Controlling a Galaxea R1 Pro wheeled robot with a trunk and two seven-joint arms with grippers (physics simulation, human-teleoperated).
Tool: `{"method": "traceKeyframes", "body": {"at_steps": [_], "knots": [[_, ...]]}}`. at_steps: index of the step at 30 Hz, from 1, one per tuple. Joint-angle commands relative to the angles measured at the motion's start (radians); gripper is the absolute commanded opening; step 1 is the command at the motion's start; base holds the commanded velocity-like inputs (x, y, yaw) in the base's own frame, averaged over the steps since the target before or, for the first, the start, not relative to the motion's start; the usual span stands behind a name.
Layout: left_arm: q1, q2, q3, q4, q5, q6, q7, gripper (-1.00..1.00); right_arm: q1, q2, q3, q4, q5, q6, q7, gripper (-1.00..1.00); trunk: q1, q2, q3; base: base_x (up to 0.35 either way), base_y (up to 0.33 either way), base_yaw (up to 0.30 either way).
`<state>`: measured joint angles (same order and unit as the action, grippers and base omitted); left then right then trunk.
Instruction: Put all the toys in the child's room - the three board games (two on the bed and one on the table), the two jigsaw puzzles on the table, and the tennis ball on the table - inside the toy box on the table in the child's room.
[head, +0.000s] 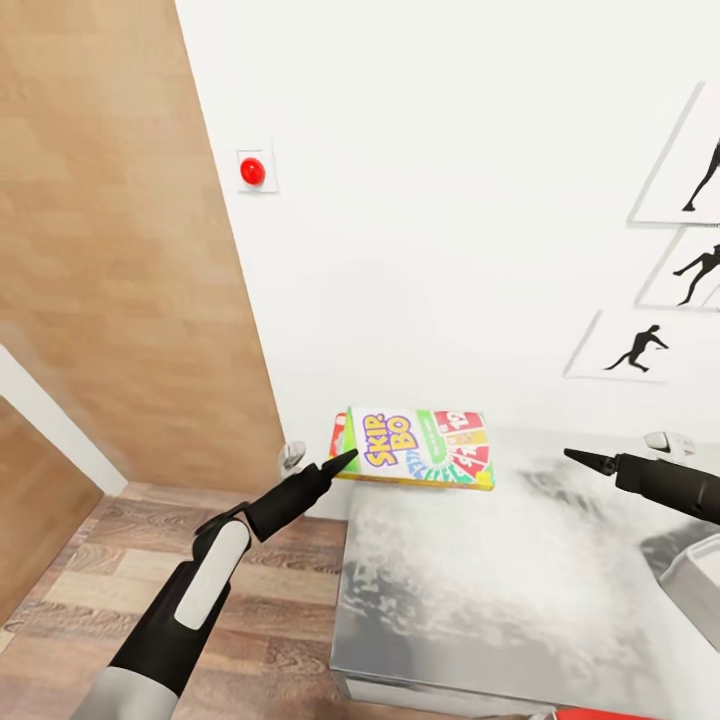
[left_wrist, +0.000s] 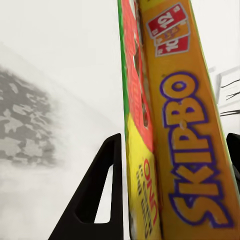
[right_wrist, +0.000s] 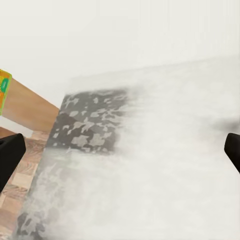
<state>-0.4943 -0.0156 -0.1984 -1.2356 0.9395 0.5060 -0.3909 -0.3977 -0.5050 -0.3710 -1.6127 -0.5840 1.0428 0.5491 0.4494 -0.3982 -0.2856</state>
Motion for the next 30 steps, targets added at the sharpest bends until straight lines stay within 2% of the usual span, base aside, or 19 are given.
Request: {"method": "traceKeyframes", "body": {"at_steps": [1, 15, 23, 27, 30], "knots": [[0.0, -0.002, 0.001, -0.001, 0.009, 0.007, 0.003, -1.0, -0.001, 0.0, -0.002, 0.0, 0.007, 0.004, 0.01, 1.0, 0.001, -0.002, 0.0, 0.0, 0.0, 0.0], [0.0, -0.02, 0.0, -0.002, 0.014, 0.002, -0.002, -1.0, 0.0, 0.0, 0.005, 0.0, 0.006, 0.004, 0.015, 1.0, 0.001, -0.002, 0.022, 0.0, 0.0, 0.0], [0.001, -0.023, -0.001, -0.001, 0.008, -0.001, -0.028, -1.0, 0.003, 0.0, 0.011, 0.0, -0.001, 0.004, 0.018, 1.0, 0.001, -0.002, 0.035, 0.0, 0.0, 0.0], [0.001, -0.022, -0.001, 0.003, 0.004, -0.002, -0.04, -1.0, 0.004, -0.001, 0.013, 0.0, -0.003, 0.004, 0.037, 1.0, 0.001, -0.002, 0.039, 0.0, 0.0, 0.0], [0.002, -0.021, -0.001, 0.007, 0.003, -0.002, -0.046, -1.0, 0.005, -0.001, 0.015, 0.0, -0.003, 0.004, 0.093, 1.0, 0.001, -0.002, 0.043, 0.0, 0.0, 0.0]]}}
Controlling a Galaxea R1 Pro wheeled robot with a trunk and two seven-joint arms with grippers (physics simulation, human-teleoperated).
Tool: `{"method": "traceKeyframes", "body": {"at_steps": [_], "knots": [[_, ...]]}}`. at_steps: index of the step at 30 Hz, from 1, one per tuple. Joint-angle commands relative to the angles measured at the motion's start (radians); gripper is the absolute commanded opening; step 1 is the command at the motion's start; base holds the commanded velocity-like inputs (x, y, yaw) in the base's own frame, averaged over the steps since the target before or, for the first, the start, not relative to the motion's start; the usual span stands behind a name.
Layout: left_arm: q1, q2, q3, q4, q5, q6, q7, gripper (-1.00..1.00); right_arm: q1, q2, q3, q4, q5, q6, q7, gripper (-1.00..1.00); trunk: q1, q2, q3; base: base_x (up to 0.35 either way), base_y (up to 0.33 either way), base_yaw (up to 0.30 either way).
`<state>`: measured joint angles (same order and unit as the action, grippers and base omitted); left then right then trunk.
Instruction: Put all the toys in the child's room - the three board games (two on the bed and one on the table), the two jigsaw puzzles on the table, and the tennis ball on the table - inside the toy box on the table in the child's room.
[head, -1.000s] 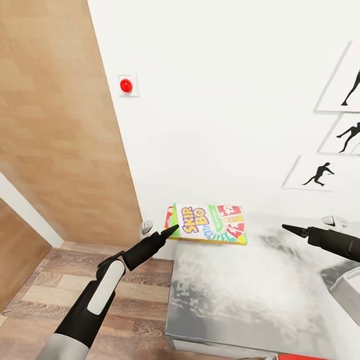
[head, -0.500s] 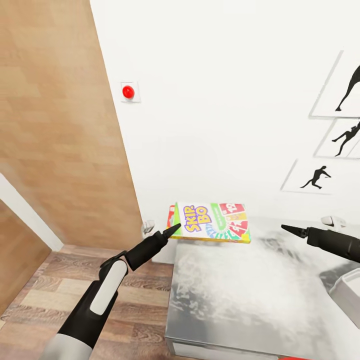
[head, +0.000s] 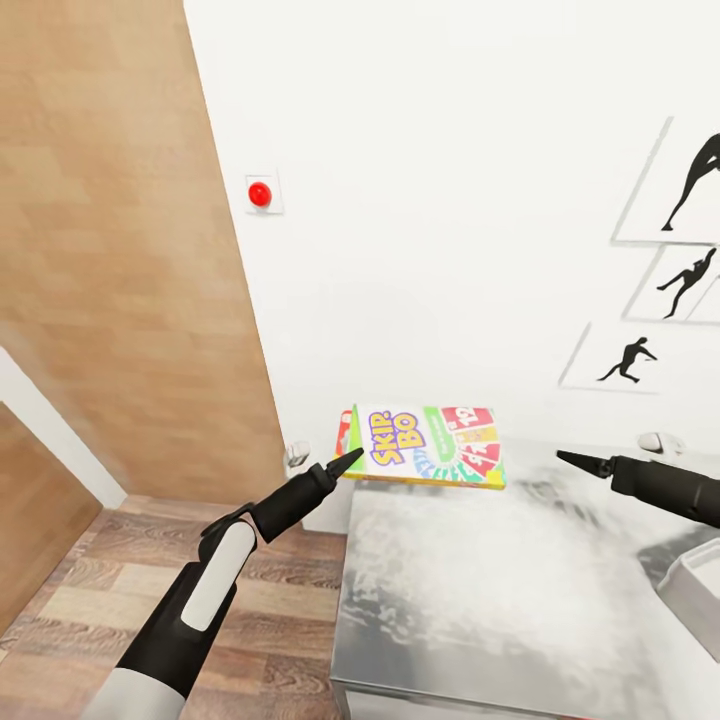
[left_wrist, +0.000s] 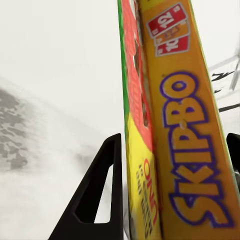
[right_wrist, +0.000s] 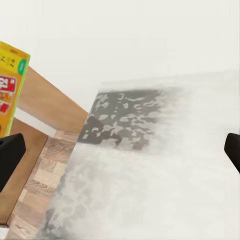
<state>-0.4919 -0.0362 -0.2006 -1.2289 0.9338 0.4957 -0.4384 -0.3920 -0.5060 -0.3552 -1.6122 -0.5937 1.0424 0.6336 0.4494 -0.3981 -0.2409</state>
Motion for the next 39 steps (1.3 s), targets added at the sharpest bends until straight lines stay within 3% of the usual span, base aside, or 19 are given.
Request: {"method": "traceKeyframes", "body": {"at_steps": [1, 5, 12, 20, 23, 28, 31, 36, 39], "knots": [[-0.001, 0.0, 0.001, 0.0, 0.008, 0.008, 0.002, -1.0, -0.001, 0.0, -0.001, 0.0, 0.006, 0.005, 0.008, 1.0, 0.001, -0.002, -0.001, 0.0, 0.0, 0.0], [-0.001, 0.001, -0.001, 0.002, 0.007, 0.008, -0.004, -1.0, 0.002, -0.001, 0.0, 0.0, 0.008, 0.005, 0.087, 1.0, 0.001, -0.002, 0.005, 0.0, 0.0, 0.0], [-0.001, 0.002, -0.006, 0.004, 0.003, 0.007, -0.014, -1.0, 0.003, -0.002, 0.001, 0.0, 0.008, 0.005, 0.121, 1.0, 0.001, -0.002, 0.011, 0.0, 0.0, 0.0], [0.0, 0.008, -0.055, 0.005, 0.0, -0.012, -0.019, -1.0, 0.014, -0.002, -0.001, 0.001, 0.006, 0.005, 0.142, 1.0, 0.001, -0.002, 0.013, 0.0, 0.0, 0.0], [-0.001, 0.011, -0.087, 0.005, -0.002, -0.026, -0.02, -1.0, 0.019, -0.002, -0.001, 0.004, 0.005, 0.005, 0.201, 1.0, 0.001, -0.002, 0.013, 0.0, 0.0, 0.0], [-0.002, 0.015, -0.105, 0.005, -0.005, -0.032, -0.021, -1.0, 0.021, -0.002, -0.001, 0.009, 0.006, 0.005, 0.255, 1.0, 0.001, -0.002, 0.013, 0.0, 0.0, 0.0], [-0.002, 0.016, -0.11, 0.005, -0.019, -0.033, -0.021, -1.0, 0.021, -0.002, -0.001, 0.011, 0.006, 0.005, 0.269, 1.0, 0.001, -0.002, 0.013, 0.0, 0.0, 0.0], [-0.002, 0.015, -0.116, 0.005, -0.092, -0.035, -0.03, -1.0, 0.022, -0.002, 0.0, 0.015, 0.006, 0.005, 0.287, 1.0, 0.001, -0.002, 0.013, 0.0, 0.0, 0.0], [-0.002, 0.014, -0.117, 0.005, -0.114, -0.035, -0.043, -1.0, 0.022, -0.001, 0.0, 0.016, 0.006, 0.005, 0.29, 1.0, 0.001, -0.002, 0.013, 0.0, 0.0, 0.0]]}}
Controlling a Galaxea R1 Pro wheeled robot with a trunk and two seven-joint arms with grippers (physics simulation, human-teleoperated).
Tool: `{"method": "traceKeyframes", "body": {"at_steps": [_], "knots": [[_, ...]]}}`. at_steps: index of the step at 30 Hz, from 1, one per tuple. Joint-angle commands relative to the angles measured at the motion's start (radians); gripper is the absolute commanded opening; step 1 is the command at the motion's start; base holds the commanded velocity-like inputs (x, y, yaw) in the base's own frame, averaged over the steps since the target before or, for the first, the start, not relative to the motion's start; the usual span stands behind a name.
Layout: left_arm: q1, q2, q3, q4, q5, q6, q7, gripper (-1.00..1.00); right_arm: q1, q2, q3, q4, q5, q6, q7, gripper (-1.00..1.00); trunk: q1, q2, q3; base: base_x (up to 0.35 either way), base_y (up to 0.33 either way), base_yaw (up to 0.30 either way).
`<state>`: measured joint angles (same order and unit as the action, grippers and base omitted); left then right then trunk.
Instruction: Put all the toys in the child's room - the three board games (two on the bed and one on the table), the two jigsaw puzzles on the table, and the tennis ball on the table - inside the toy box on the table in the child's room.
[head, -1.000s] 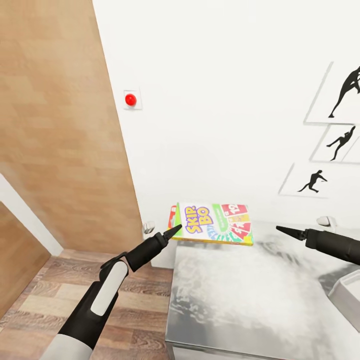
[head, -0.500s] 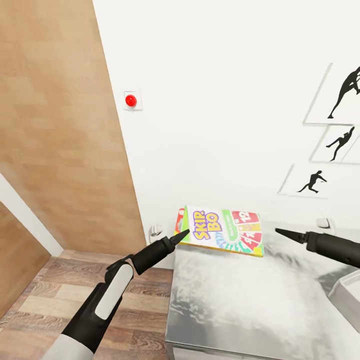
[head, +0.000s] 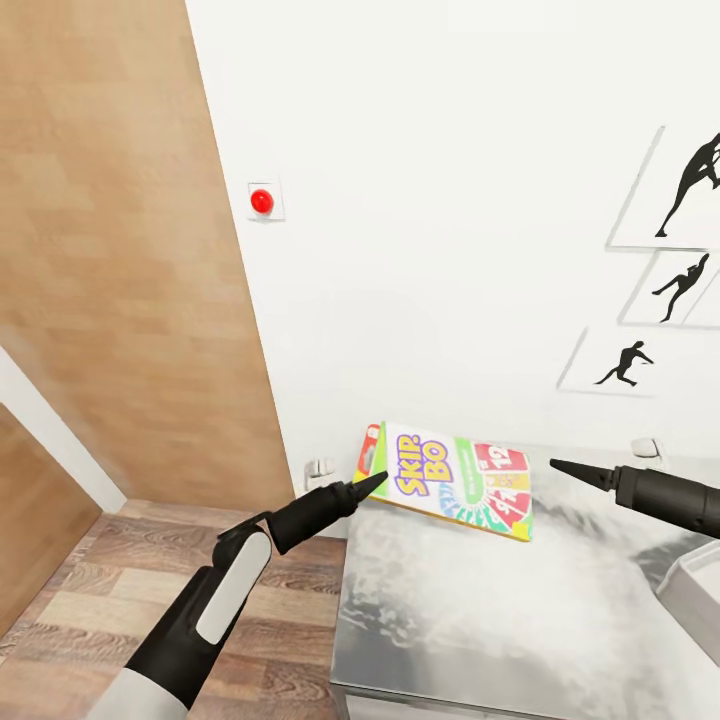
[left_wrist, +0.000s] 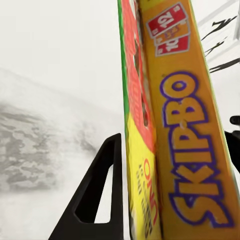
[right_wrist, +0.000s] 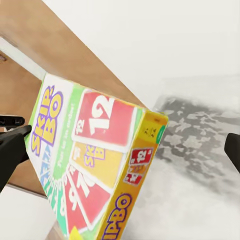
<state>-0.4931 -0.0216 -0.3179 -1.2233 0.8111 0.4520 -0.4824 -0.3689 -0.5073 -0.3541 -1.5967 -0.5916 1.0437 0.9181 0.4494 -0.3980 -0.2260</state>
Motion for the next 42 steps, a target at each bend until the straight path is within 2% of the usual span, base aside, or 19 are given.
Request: {"method": "traceKeyframes", "body": {"at_steps": [1, 9, 24, 28, 32, 42], "knots": [[-0.001, 0.0, 0.001, 0.0, 0.001, 0.008, -0.005, -1.0, -0.001, 0.0, -0.001, 0.0, 0.004, 0.003, 0.007, 1.0, 0.001, -0.002, -0.002, 0.0, 0.0, 0.0], [-0.001, -0.001, 0.0, 0.002, -0.026, 0.007, -0.028, -1.0, -0.002, 0.0, 0.017, 0.001, 0.003, 0.003, 0.012, 1.0, 0.001, -0.002, -0.002, 0.0, 0.0, 0.0], [-0.001, -0.011, 0.009, 0.003, -0.014, -0.004, -0.04, -1.0, -0.001, 0.007, 0.036, 0.006, 0.003, 0.003, 0.014, 1.0, 0.001, -0.002, -0.002, 0.0, 0.0, 0.0], [-0.001, -0.012, 0.011, 0.003, -0.004, -0.013, -0.043, -1.0, -0.001, 0.01, 0.037, 0.006, 0.003, 0.003, 0.015, 1.0, 0.001, -0.002, -0.002, 0.0, 0.0, 0.0], [-0.001, -0.012, 0.012, 0.004, 0.021, -0.021, -0.045, -1.0, -0.001, 0.014, 0.038, 0.007, 0.003, 0.003, 0.015, 1.0, 0.001, -0.002, -0.002, 0.0, 0.0, 0.0], [0.0, -0.014, 0.012, 0.004, 0.043, -0.04, -0.045, -1.0, 0.011, 0.019, 0.044, 0.007, 0.003, 0.003, 0.015, 1.0, 0.001, -0.002, -0.002, 0.0, 0.0, 0.0]]}}
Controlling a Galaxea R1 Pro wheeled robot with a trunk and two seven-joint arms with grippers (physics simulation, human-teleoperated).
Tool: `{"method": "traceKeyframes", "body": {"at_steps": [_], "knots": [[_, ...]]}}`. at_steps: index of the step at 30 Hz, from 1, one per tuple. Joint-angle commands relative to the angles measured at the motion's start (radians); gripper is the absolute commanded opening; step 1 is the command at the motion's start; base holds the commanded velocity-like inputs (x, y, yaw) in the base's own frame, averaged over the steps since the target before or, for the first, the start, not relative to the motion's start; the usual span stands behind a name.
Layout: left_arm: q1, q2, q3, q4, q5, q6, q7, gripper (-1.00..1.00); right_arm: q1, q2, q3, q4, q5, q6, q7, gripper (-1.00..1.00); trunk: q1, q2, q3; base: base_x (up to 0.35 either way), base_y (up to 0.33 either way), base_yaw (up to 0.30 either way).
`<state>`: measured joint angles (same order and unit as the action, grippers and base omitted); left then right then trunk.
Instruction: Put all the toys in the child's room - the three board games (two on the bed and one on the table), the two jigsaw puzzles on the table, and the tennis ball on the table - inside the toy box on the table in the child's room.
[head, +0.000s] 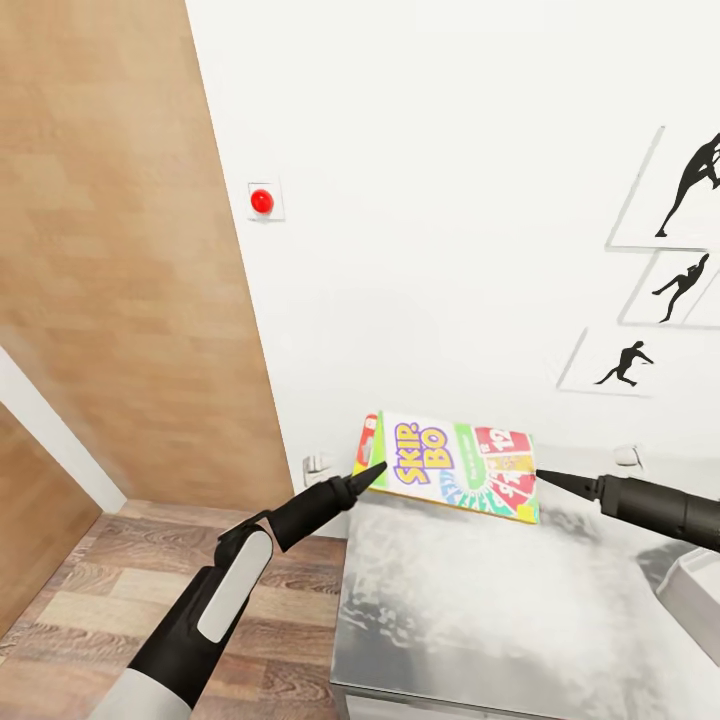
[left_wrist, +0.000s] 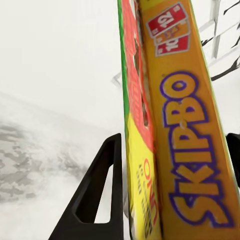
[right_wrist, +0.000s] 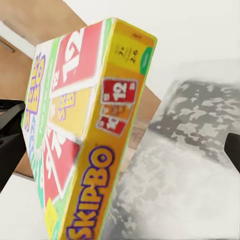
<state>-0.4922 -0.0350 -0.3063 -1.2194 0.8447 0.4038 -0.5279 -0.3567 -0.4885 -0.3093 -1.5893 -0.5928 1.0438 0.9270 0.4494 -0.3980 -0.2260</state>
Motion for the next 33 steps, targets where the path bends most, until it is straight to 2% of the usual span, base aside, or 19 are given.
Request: {"method": "traceKeyframes", "body": {"at_steps": [1, 12, 28, 33], "knots": [[-0.001, 0.0, 0.0, 0.0, 0.009, 0.008, 0.001, -1.0, -0.001, 0.0, -0.001, 0.0, 0.004, 0.003, 0.006, 1.0, 0.001, -0.002, -0.002, 0.0, 0.0, 0.0], [0.0, -0.004, -0.002, 0.0, 0.014, 0.0, 0.002, -1.0, 0.006, 0.005, 0.058, 0.0, 0.004, 0.003, 0.007, 1.0, 0.001, -0.002, -0.002, 0.0, 0.0, 0.0], [0.0, -0.008, -0.006, 0.0, 0.012, -0.003, 0.002, -1.0, 0.002, 0.016, 0.075, 0.0, 0.004, 0.003, 0.006, 1.0, 0.001, -0.002, -0.002, 0.0, 0.0, 0.0], [0.0, -0.011, -0.006, 0.004, 0.01, -0.003, 0.001, -1.0, -0.002, 0.028, 0.076, 0.002, 0.004, 0.003, 0.005, 1.0, 0.001, -0.002, -0.002, 0.0, 0.0, 0.0]]}}
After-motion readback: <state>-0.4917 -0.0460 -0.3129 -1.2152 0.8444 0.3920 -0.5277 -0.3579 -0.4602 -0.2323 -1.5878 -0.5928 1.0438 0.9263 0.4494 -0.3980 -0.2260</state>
